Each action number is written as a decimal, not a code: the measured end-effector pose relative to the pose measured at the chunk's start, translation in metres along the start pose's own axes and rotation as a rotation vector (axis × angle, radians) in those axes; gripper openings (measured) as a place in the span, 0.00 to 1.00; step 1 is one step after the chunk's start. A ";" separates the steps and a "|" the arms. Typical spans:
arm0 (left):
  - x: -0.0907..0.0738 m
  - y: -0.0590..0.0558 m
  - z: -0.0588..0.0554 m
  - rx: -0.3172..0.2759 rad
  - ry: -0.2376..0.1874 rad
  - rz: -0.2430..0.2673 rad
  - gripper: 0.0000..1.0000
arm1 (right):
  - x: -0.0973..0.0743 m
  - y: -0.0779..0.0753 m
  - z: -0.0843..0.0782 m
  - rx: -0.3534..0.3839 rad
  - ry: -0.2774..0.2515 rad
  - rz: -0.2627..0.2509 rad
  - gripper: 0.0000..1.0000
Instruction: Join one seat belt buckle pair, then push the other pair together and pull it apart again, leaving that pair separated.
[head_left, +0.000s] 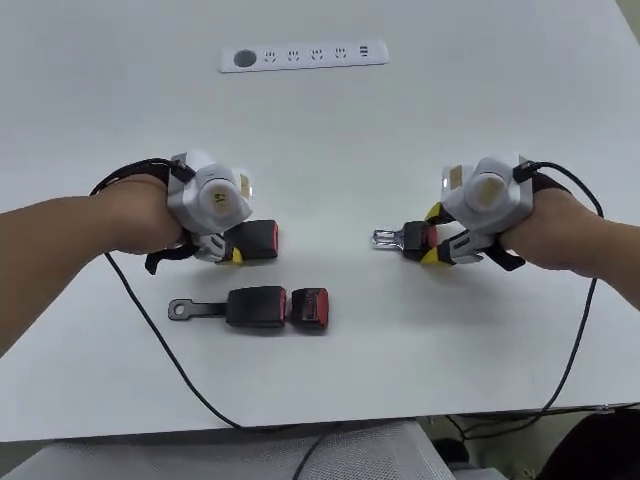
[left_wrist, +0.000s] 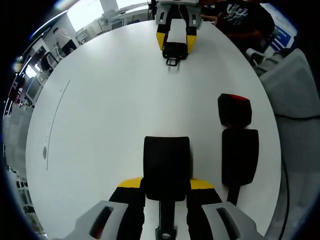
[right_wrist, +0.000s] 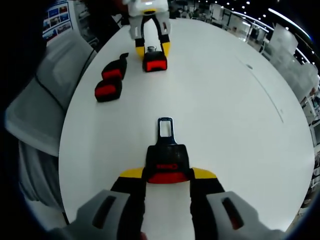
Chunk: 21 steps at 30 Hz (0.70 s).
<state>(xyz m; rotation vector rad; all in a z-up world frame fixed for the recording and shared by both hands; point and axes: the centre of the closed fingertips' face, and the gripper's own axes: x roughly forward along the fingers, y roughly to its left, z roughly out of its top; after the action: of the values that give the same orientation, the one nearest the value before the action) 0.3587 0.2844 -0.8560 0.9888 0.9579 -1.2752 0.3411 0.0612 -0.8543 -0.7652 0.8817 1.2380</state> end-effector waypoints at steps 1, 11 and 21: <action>0.000 0.000 0.000 0.003 0.001 -0.001 0.32 | 0.003 0.001 0.004 -0.004 -0.002 0.000 0.34; 0.000 0.000 0.000 0.004 -0.004 -0.005 0.32 | 0.030 0.008 0.051 -0.033 -0.038 0.008 0.35; 0.000 0.001 0.000 0.015 -0.004 -0.006 0.32 | 0.053 0.007 0.089 -0.024 -0.070 -0.011 0.34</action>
<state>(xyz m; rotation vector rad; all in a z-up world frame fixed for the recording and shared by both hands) 0.3593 0.2841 -0.8562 0.9947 0.9500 -1.2907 0.3520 0.1647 -0.8596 -0.7405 0.8054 1.2609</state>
